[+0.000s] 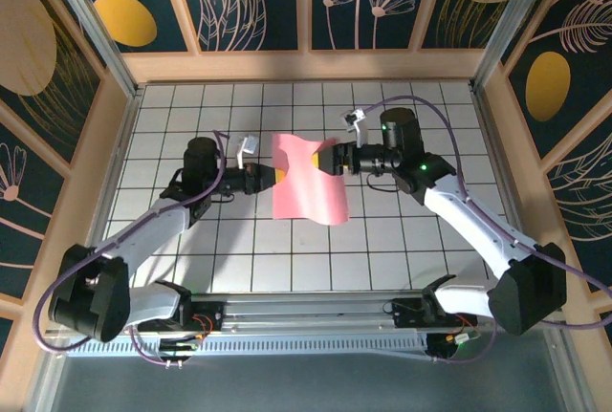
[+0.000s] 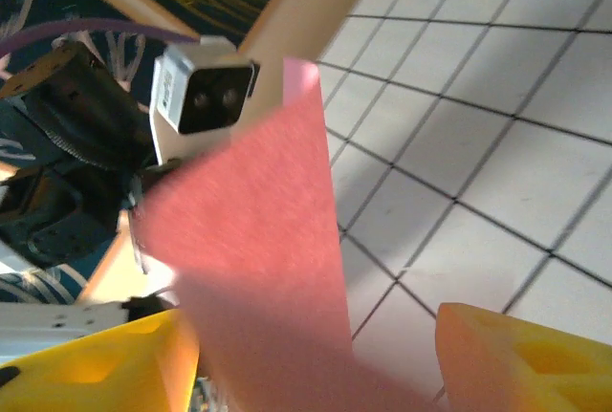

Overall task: Fold a paper plane with a square sheet of paper (fold left side to right side)
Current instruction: Place a square sheet of paper at the center of the table, then first fold in half a square sheet of paper at the center of the table.

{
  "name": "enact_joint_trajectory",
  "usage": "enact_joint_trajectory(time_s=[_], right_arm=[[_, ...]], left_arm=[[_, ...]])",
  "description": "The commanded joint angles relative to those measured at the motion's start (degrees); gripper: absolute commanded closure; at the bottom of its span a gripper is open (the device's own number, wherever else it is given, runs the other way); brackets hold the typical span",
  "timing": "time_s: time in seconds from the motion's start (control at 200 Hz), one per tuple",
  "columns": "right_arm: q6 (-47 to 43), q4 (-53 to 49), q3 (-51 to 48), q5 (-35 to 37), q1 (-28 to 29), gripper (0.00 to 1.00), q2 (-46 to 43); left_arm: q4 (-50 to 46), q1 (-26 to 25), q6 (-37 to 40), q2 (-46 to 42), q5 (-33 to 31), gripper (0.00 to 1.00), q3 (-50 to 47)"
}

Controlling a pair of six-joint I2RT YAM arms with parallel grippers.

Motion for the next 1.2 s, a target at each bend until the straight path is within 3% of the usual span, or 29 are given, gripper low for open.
enact_joint_trajectory(time_s=[0.0, 0.145, 0.31, 0.666, 0.801, 1.196], right_arm=[[1.0, -1.9, -2.9, 6.2, -1.1, 0.29, 0.2], [5.1, -0.1, -7.6, 11.4, -2.9, 0.23, 1.4], [7.8, 1.9, -11.6, 14.8, -3.5, 0.26, 4.2], [12.9, 8.3, -16.6, 12.7, -1.2, 0.74, 13.2], [12.9, 8.2, -15.8, 12.2, 0.2, 0.86, 17.7], [11.9, 4.7, -14.0, 15.1, 3.0, 0.93, 25.2]], left_arm=[[-4.7, -0.3, 1.4, 3.0, -1.8, 1.00, -1.5], [-8.5, -0.3, 2.8, 7.8, -5.7, 1.00, -1.8], [-14.7, -0.3, 5.3, 14.6, -11.2, 1.00, -0.1], [-19.2, -0.3, 7.5, 19.0, -14.8, 1.00, 2.4], [-21.1, -0.3, 8.5, 19.3, -15.8, 1.00, 3.7], [-24.1, -0.3, 10.9, 20.2, -14.8, 1.00, 6.3]])
